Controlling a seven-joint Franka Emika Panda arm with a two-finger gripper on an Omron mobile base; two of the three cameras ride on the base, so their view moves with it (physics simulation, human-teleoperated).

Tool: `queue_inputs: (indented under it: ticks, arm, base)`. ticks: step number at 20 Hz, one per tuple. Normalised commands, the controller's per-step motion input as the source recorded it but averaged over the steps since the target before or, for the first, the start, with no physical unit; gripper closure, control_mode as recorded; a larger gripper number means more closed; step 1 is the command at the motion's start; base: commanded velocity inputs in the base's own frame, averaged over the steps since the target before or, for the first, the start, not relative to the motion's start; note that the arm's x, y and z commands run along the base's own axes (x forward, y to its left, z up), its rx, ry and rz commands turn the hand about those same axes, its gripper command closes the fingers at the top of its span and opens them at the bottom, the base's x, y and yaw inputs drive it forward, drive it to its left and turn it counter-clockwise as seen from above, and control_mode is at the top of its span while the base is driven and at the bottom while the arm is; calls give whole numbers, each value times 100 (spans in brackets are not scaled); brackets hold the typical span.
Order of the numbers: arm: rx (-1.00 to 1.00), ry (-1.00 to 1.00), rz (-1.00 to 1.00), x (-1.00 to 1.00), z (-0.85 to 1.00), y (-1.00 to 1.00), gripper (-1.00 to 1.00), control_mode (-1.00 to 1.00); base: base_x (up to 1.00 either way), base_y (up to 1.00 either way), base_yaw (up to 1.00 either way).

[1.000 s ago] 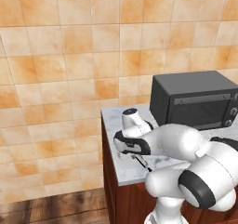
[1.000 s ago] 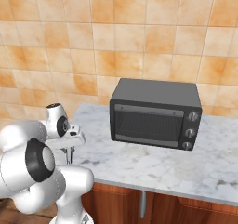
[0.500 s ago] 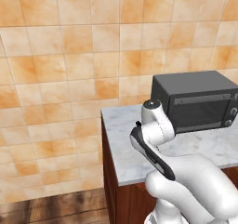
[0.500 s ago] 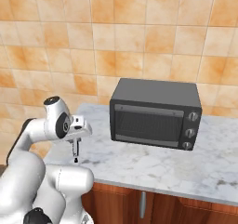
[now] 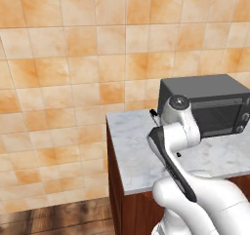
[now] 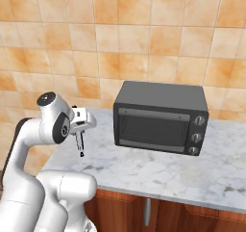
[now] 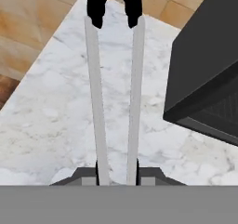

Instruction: Pick up the tongs from the counter and place them near the plate next to the oven.

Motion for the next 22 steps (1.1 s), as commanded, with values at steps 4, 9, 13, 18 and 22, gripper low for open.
queue_inputs:
  ticks: [4, 9, 13, 18, 22]
  arm:
    - [-2, -6, 4, 1, 94, -4, 100, -100]
    - [-2, -2, 1, 0, 81, 0, 100, -100]
    - [0, 0, 0, -2, 34, 0, 100, -100]
    - [1, 0, 0, -2, 0, 0, 100, 100]
    - [0, 0, 0, 0, 0, 0, 100, 100]
  base:
    - [0, 0, 0]
    - [0, 0, 0]
    - [0, 0, 0]
    - [-23, 9, -10]
    - [-55, 19, -62]
